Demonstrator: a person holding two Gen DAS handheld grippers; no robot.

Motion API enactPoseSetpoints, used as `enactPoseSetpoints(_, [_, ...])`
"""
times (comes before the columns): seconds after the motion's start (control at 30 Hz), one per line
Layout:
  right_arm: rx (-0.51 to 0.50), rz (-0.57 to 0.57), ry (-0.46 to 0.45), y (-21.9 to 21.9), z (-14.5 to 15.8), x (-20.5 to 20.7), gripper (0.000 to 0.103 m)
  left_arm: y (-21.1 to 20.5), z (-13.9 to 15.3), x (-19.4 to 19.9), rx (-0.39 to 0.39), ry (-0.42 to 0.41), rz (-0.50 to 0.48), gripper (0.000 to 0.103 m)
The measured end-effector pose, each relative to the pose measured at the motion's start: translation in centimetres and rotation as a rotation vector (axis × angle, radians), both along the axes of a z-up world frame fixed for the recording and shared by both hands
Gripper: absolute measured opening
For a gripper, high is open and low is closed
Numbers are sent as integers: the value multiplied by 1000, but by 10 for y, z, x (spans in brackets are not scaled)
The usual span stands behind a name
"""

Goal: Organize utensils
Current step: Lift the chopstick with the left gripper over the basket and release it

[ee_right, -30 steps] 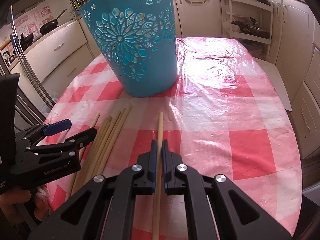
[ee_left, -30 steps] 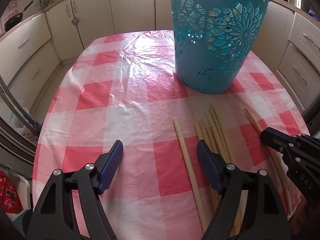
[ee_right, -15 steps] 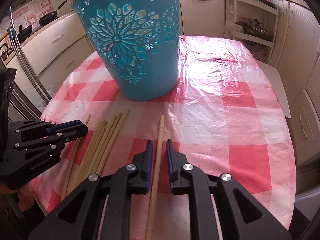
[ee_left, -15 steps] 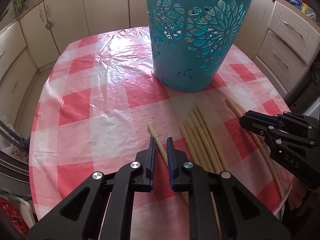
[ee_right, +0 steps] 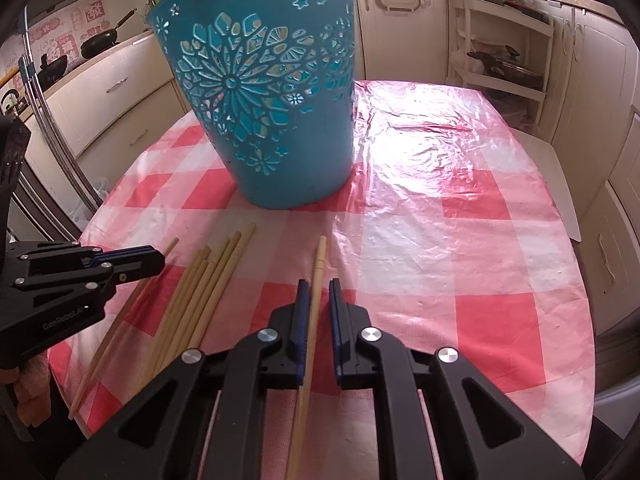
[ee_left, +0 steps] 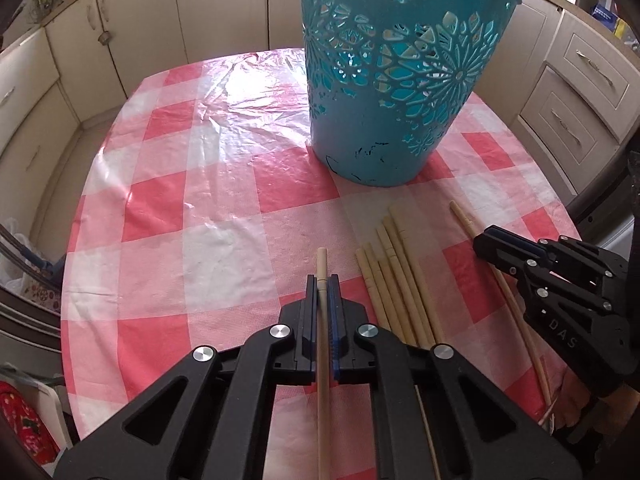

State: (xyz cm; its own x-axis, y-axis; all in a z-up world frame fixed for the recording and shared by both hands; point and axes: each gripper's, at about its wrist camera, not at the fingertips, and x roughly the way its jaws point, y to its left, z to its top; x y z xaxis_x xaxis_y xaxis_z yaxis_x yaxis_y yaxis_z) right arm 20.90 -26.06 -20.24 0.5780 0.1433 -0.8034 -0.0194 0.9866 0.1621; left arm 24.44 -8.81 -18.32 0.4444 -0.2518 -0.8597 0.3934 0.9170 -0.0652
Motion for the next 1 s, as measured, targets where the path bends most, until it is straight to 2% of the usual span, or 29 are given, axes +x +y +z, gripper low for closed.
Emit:
enactPoseSetpoints(0.1, [3,-2,-1,0,0,0,10,7,22,-3,-42,-23,11,5])
enactPoseSetpoints(0.23, [8,-4,-1,-1,0,0,10,18,73,-7,-170,-95,22,5])
enactPoseSetpoints(0.43, [19,-6,-1,-2,0,-1,10,19,173,1,-350,-299,27,5])
enactPoseSetpoints(0.6, [27,-7,-1,-3,-1,-1,10,-4,225,20,-402,-494,45,5])
enactPoseSetpoints(0.7, [35,-8,-1,-3,-1,-1,10,-19,244,29,-415,-616,84,5])
enactPoseSetpoints(0.83, [47,-10,0,-5,-1,-1,10,-42,254,44,-411,-747,137,5])
enactPoseSetpoints(1.0, [63,-12,2,-7,-2,-1,10,-67,243,68,-386,-815,184,5])
